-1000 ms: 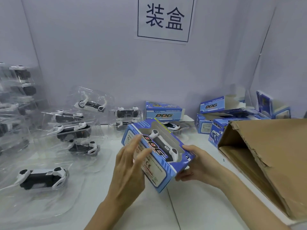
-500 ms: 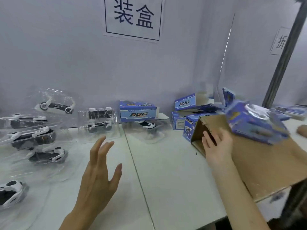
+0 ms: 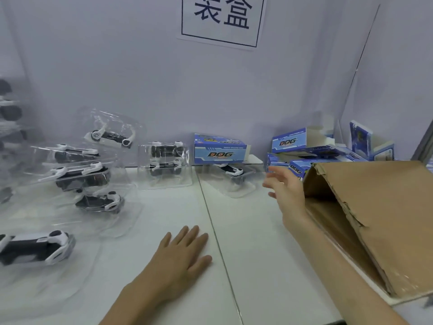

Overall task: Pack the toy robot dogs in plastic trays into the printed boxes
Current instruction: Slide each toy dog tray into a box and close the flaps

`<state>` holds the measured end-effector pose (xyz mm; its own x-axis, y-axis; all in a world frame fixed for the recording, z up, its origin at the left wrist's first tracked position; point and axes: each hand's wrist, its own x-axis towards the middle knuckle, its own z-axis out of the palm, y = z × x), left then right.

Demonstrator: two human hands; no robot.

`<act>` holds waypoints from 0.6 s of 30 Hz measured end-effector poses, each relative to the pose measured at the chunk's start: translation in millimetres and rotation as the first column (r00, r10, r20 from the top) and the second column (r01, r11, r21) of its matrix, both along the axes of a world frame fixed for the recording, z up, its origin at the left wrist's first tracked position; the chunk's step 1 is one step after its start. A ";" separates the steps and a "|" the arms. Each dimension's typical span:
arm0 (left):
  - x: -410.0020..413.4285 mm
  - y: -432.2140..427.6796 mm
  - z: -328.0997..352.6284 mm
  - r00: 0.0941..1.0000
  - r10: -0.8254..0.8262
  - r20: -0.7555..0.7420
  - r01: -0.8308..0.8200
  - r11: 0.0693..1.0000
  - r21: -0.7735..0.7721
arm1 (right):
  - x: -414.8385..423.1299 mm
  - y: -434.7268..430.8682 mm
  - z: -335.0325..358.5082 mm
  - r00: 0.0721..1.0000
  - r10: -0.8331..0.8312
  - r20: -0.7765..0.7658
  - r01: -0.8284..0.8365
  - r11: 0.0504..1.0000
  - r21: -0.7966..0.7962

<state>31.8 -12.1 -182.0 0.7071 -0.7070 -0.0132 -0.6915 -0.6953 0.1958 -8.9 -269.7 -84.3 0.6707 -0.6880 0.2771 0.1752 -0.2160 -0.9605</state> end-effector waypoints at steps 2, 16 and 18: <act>0.8 -1.3 -1.4 1.000 -0.005 0.016 0.005 1.000 -0.006 | 32.1 1.2 0.6 1.000 0.016 -0.026 -0.021 0.984 -0.176; 2.9 -1.5 -4.3 1.000 -0.002 -0.006 0.002 0.999 -0.032 | 183.1 -45.5 31.6 0.923 0.048 -0.381 -0.047 0.999 0.011; 1.7 -1.0 -4.1 1.000 -0.015 -0.003 0.015 0.999 -0.040 | 166.5 -39.0 29.3 0.901 0.212 -0.379 -0.156 0.973 0.172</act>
